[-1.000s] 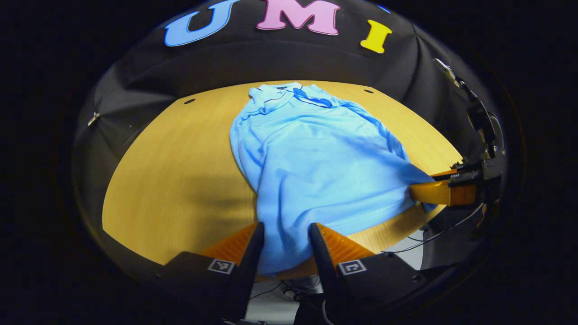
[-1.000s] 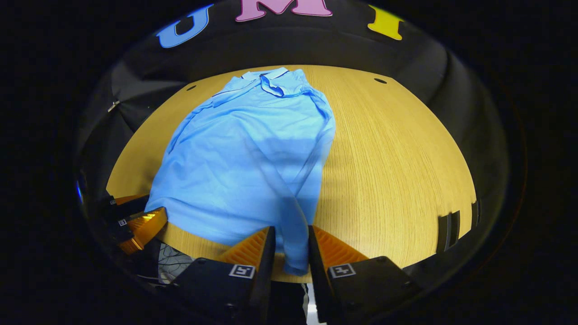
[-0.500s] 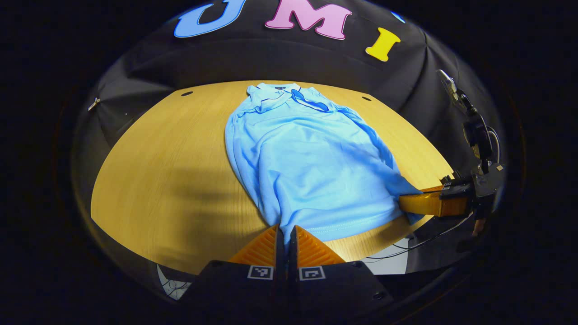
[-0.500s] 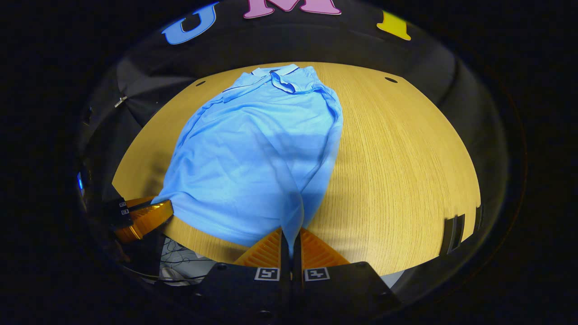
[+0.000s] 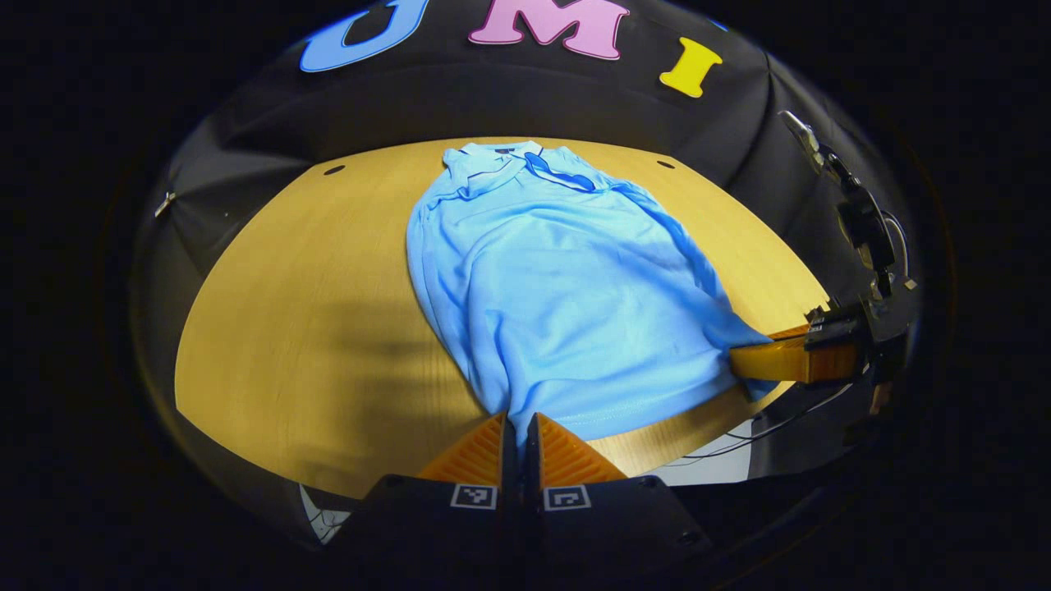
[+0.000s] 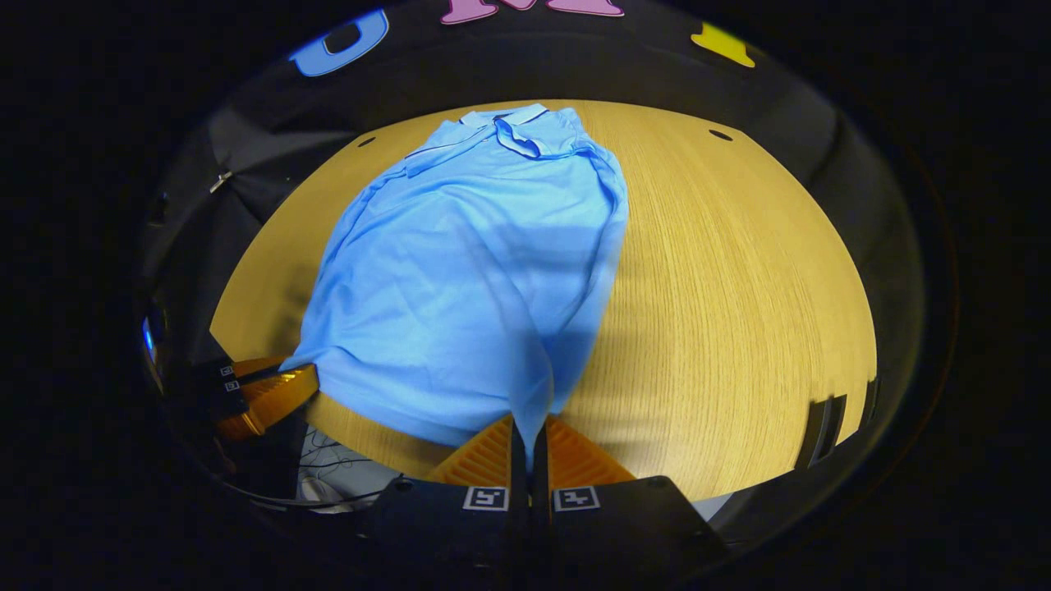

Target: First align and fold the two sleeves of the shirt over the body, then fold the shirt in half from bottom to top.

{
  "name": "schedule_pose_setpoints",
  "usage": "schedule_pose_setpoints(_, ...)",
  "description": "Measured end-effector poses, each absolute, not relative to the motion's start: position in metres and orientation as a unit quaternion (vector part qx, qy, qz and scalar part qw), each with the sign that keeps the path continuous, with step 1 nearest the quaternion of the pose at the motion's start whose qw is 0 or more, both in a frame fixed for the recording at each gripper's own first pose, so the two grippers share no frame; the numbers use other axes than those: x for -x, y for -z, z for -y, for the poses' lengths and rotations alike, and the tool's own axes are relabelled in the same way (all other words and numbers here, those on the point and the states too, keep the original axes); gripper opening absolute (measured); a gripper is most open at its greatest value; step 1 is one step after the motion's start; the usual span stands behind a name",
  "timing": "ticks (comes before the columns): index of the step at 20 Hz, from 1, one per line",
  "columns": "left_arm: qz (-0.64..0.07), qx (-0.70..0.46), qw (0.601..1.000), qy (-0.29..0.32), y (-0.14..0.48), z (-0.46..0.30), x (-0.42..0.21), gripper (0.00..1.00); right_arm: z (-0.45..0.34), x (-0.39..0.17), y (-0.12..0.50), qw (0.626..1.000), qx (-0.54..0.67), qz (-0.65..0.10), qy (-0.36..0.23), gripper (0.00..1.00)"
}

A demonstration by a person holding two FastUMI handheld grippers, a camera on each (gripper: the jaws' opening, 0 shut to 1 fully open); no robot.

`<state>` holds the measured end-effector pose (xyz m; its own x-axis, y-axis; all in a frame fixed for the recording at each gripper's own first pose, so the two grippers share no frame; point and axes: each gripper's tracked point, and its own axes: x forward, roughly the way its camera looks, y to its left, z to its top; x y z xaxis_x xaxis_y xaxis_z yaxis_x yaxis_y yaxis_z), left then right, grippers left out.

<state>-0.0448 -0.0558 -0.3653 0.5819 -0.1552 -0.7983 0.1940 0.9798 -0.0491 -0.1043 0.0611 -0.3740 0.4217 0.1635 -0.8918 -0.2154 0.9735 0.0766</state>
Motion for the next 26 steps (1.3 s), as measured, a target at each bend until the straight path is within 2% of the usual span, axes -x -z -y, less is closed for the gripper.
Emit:
schedule_pose_setpoints(10,-0.427,-0.004,0.901,0.083,0.308,0.047,0.010,0.06,-0.081,0.063,0.324,0.853,0.015,-0.500,-0.148,0.05)
schedule_pose_setpoints(14,-0.383,-0.032,0.918,0.097,0.267,0.047,-0.034,0.06,-0.095,0.022,0.293,0.867,0.015,-0.468,-0.173,0.05)
schedule_pose_setpoints(19,-0.356,-0.007,0.930,0.091,0.226,0.043,-0.091,0.06,-0.112,-0.041,0.254,0.883,-0.010,-0.430,-0.187,0.05)
schedule_pose_setpoints(26,-0.344,0.017,0.935,0.080,0.204,0.042,-0.168,0.06,-0.122,-0.122,0.233,0.888,-0.016,-0.405,-0.215,0.05)
